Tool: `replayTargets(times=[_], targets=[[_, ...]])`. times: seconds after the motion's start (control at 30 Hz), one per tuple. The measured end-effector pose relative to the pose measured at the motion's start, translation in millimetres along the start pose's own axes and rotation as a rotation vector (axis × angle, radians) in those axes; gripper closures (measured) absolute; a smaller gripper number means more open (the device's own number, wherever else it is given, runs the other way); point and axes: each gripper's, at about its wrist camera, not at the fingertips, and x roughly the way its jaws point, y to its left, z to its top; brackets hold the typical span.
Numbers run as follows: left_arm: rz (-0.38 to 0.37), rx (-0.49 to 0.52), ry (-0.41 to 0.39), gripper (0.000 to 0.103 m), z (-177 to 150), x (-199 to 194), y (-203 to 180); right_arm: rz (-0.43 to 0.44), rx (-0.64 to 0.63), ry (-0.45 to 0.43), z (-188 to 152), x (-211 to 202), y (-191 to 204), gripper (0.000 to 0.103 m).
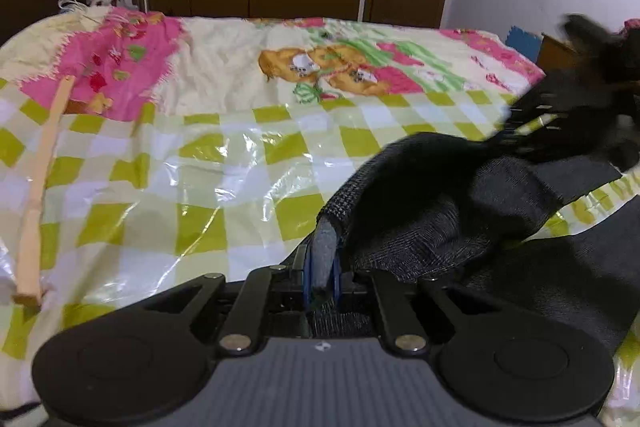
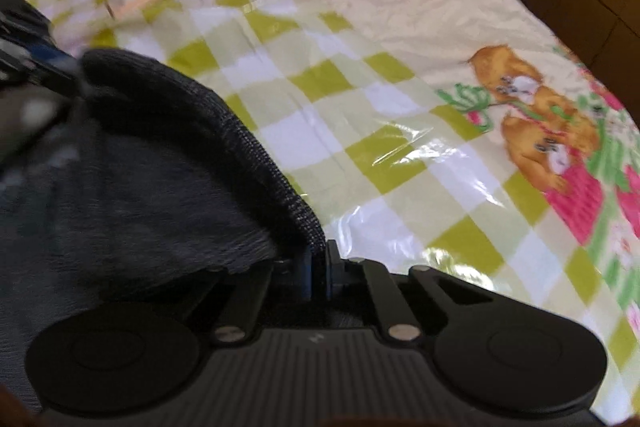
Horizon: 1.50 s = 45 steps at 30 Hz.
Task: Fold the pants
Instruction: 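Lift the waistband with both tools and fold it over the legs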
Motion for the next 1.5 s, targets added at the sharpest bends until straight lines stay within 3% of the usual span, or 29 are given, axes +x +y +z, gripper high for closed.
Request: replayTargets(times=[0.17, 0.27, 0.4, 0.5, 0.67, 0.73, 0.8, 0.87, 0.9, 0.93, 1.13, 1.23, 1.3, 1.43, 1.5], targets=[[-0.02, -0.052, -0.04, 0.078, -31.4, -35.7, -5.9, 0.057, -0.016, -0.04, -25.2, -93.0, 60.8, 0.098], [0.021, -0.032, 0.007, 0.076, -64.4, -38.8, -20.9, 0.122, -0.047, -0.006, -50.7, -118.3, 117.5, 0.097], [0.158, 0.083, 0.116, 0.072, -111.6, -20.8, -45.8, 0.232, 0.0, 0.115, -93.7, -85.1, 169.2, 0.1], [0.237, 0.144, 0.118, 0.07, -133.0, -15.6, -61.9, 0.293, 0.034, 0.166, -110.9, -52.0, 196.3, 0.1], [0.267, 0.115, 0.056, 0.065, -144.9, -27.4, -69.3, 0.355, 0.045, 0.148, -107.6, -45.3, 226.1, 0.098], [0.282, 0.116, 0.08, 0.062, -150.0, -25.1, -62.3, 0.345, 0.038, 0.112, -99.1, -50.1, 226.9, 0.096], [0.234, 0.088, 0.096, 0.061, -153.7, -26.3, -47.3, 0.337, 0.044, 0.069, -90.2, -51.3, 227.5, 0.094], [0.201, 0.088, 0.093, 0.064, -153.9, -32.9, -37.1, 0.349, 0.067, 0.055, -79.2, -44.4, 228.8, 0.094], [0.229, 0.107, 0.102, 0.076, -154.1, -34.9, -32.7, 0.356, 0.068, 0.052, -75.3, -41.3, 231.7, 0.094], [0.251, 0.121, 0.118, 0.078, -155.7, -36.3, -26.0, 0.362, 0.057, 0.052, -70.7, -36.5, 236.5, 0.094], [0.286, 0.073, 0.135, 0.078, -162.9, -44.0, -5.9, 0.402, 0.054, 0.063, -73.3, -24.6, 249.1, 0.094], [0.256, 0.025, 0.109, 0.077, -159.4, -49.8, -15.0, 0.394, 0.072, 0.037, -76.0, -25.9, 253.3, 0.094], [0.245, 0.063, 0.087, 0.076, -157.8, -56.2, -28.2, 0.346, 0.047, -0.007, -70.9, -28.7, 256.5, 0.094], [0.25, 0.222, 0.07, 0.065, -155.4, -62.5, -55.2, 0.173, -0.137, -0.117, -54.6, -26.9, 274.1, 0.071], [0.266, 0.33, 0.09, 0.058, -157.7, -59.1, -67.3, 0.129, -0.234, -0.144, -51.3, -20.3, 284.2, 0.067]])
